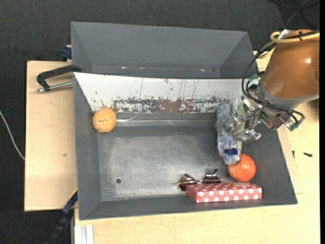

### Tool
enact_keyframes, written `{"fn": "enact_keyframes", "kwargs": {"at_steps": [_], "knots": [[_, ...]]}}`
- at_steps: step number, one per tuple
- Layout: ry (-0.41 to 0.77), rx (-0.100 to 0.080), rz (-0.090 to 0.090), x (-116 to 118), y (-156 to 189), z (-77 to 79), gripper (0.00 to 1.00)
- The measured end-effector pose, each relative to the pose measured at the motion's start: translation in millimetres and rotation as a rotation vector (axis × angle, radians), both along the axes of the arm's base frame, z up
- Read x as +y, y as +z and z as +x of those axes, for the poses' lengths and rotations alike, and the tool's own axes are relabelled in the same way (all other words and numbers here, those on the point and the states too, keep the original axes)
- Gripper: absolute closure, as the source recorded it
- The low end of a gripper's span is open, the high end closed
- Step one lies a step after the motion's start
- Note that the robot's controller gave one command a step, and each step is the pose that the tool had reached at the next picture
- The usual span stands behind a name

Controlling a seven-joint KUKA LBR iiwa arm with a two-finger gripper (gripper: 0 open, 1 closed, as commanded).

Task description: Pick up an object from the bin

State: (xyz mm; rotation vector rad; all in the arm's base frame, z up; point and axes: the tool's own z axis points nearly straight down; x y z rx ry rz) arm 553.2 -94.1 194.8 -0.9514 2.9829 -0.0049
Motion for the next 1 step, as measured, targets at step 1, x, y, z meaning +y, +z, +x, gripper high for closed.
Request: {"fn": "enact_keyframes", "kwargs": {"at_steps": [1], "knots": [[0.025,0.015,0.003,2.1,34.5,-3.1,1.00]]}}
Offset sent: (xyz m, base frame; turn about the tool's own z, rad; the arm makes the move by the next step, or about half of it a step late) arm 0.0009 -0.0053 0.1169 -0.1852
